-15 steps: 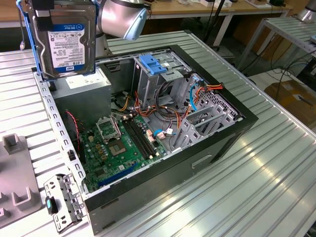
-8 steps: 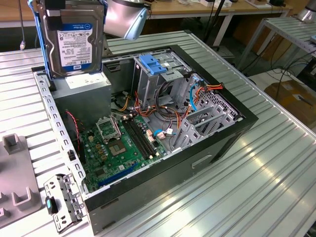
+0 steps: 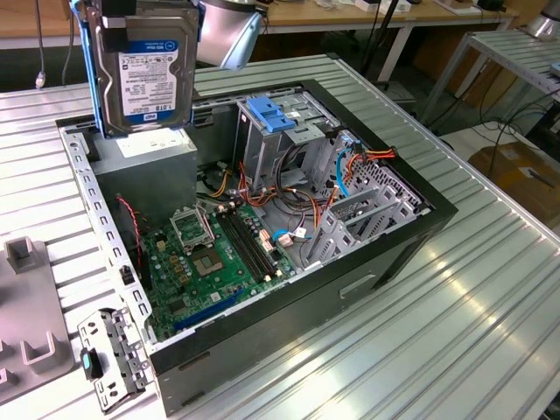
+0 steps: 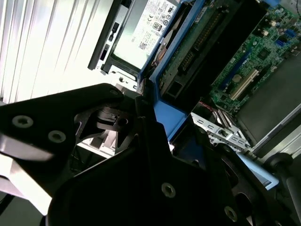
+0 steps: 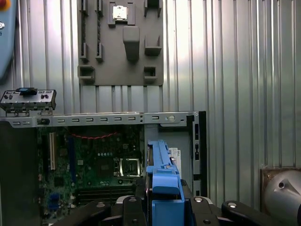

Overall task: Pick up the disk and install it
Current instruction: 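Pick up the disk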

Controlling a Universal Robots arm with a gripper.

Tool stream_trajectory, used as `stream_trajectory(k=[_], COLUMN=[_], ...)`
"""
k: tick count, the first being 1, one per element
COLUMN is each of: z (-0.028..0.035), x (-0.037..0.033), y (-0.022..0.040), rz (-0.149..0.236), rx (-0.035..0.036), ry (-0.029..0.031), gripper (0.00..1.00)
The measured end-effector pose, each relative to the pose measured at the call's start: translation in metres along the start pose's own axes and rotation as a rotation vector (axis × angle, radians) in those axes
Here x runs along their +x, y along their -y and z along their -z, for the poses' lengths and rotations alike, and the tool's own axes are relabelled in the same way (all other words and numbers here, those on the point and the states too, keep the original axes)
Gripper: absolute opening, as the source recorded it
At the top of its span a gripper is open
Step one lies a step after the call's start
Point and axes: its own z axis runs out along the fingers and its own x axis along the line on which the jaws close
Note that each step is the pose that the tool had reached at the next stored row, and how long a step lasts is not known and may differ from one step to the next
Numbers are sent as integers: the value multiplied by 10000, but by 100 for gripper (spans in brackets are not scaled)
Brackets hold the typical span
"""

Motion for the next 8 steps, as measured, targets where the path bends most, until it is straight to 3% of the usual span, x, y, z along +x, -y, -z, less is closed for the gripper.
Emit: stream_trajectory(k=[3,8], z=[-1,-6], x=[6,44], y=[48,72], rz=[0,1], rx=[0,15], ry=[0,0], gripper=[37,37])
